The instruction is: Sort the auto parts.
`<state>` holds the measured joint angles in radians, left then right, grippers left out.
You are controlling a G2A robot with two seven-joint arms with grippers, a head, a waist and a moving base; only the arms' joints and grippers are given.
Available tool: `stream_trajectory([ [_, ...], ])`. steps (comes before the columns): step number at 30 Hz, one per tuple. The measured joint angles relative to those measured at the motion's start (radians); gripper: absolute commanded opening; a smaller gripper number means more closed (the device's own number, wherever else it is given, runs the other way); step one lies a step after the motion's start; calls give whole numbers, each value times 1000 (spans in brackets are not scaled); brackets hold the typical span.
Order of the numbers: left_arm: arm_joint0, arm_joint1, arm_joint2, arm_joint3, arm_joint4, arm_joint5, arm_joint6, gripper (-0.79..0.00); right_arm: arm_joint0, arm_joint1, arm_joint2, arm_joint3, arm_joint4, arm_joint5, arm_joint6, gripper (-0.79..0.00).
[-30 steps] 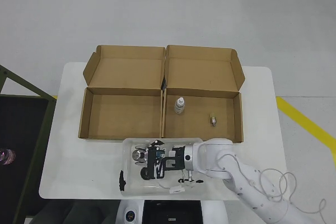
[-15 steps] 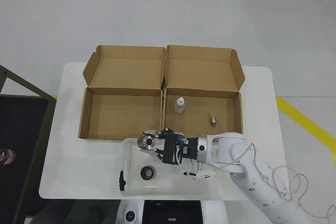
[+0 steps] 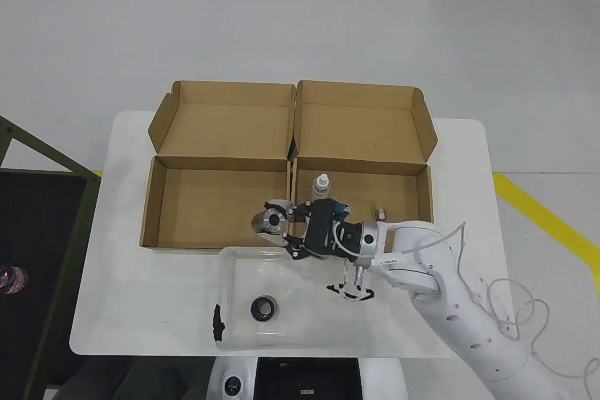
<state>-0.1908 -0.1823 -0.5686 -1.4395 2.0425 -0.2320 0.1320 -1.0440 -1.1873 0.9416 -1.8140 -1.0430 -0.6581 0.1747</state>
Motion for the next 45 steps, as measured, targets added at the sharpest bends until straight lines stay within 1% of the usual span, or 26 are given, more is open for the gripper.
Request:
stream_trajectory([
  [13, 0, 0, 0, 0, 0, 0, 0, 0, 95, -31, -52, 104, -18, 82, 3, -785],
  [25, 0, 0, 0, 0, 0, 0, 0, 0, 211, -74, -140, 226, -85, 163, 63, -785],
  [34, 0, 0, 0, 0, 0, 0, 0, 0, 308, -121, -225, 345, -108, 208, 144, -785],
  [40, 0, 0, 0, 0, 0, 0, 0, 0, 372, -155, -278, 411, -122, 225, 197, -785],
  [45, 0, 0, 0, 0, 0, 0, 0, 0, 423, -189, -323, 465, -133, 260, 250, -785],
])
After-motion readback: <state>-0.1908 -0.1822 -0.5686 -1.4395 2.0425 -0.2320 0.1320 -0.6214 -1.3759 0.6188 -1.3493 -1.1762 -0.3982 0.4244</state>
